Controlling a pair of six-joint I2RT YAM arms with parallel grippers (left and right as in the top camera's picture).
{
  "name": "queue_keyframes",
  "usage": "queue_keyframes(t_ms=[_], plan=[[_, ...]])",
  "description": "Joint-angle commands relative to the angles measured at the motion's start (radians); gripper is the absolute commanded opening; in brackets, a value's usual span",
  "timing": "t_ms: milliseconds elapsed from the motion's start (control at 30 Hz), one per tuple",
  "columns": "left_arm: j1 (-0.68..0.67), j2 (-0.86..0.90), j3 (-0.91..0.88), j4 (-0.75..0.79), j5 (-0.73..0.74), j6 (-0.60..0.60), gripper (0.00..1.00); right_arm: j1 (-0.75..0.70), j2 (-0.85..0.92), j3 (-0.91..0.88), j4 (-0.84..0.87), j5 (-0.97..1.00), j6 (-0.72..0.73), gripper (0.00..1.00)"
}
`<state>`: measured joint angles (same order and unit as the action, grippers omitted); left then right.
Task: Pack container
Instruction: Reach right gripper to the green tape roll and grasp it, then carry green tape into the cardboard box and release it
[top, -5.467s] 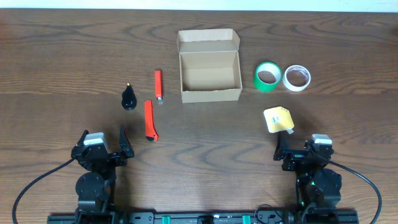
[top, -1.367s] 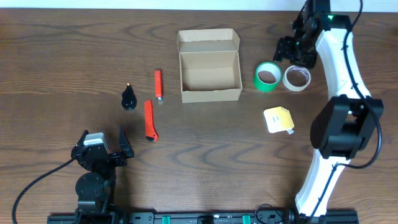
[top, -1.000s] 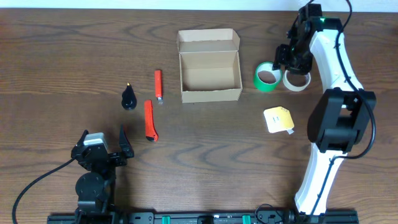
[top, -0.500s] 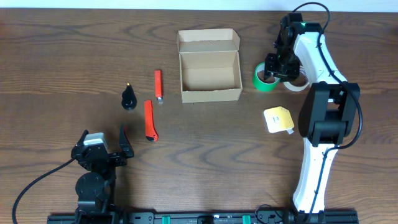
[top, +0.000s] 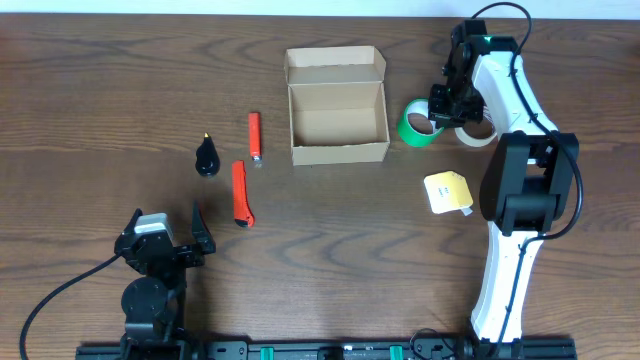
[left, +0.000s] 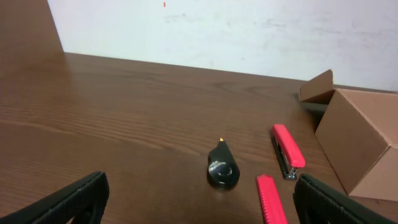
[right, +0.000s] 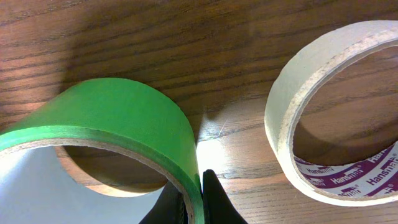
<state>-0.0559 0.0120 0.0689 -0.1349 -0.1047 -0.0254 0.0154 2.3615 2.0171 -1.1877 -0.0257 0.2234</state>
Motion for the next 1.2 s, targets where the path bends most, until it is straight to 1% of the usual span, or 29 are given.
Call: queue_keyframes(t_ms=[0, 167, 333, 533, 633, 767, 900, 1033, 1167], plan=[[-0.002, -0.008, -0.018, -0.037, -0.01, 0.0, 0.96, 0.003, 0.007, 0.016, 0.003, 0.004, 0.001, 0.01], [-0.002, -0.008, -0.018, -0.037, -0.01, 0.0, 0.95, -0.002, 0.005, 0.054, -0.019, 0.003, 0.005, 0.01], [-0.002, -0.008, -0.018, -0.037, -0.01, 0.0, 0.95, -0.006, -0.024, 0.158, -0.072, 0.003, 0.009, 0.01], [-0.002, -0.008, -0.018, -0.037, -0.01, 0.0, 0.95, -0.002, -0.129, 0.277, -0.097, 0.007, 0.019, 0.02], [-0.002, -0.008, -0.018, -0.037, -0.01, 0.0, 0.95, 0.018, -0.203, 0.301, -0.106, 0.006, 0.009, 0.02], [-0.002, -0.008, -0.018, -0.037, -0.01, 0.0, 0.95, 0.081, -0.303, 0.306, -0.132, 0.024, -0.015, 0.01], [-0.002, -0.008, -0.018, -0.037, -0.01, 0.0, 0.95, 0.169, -0.359, 0.306, -0.15, 0.037, -0.019, 0.01], [-0.002, -0.008, -0.018, -0.037, -0.01, 0.0, 0.96, 0.275, -0.356, 0.3, -0.155, 0.043, -0.039, 0.01], [-0.002, -0.008, -0.018, -0.037, -0.01, 0.0, 0.95, 0.377, -0.32, 0.286, -0.123, 0.118, -0.035, 0.02]])
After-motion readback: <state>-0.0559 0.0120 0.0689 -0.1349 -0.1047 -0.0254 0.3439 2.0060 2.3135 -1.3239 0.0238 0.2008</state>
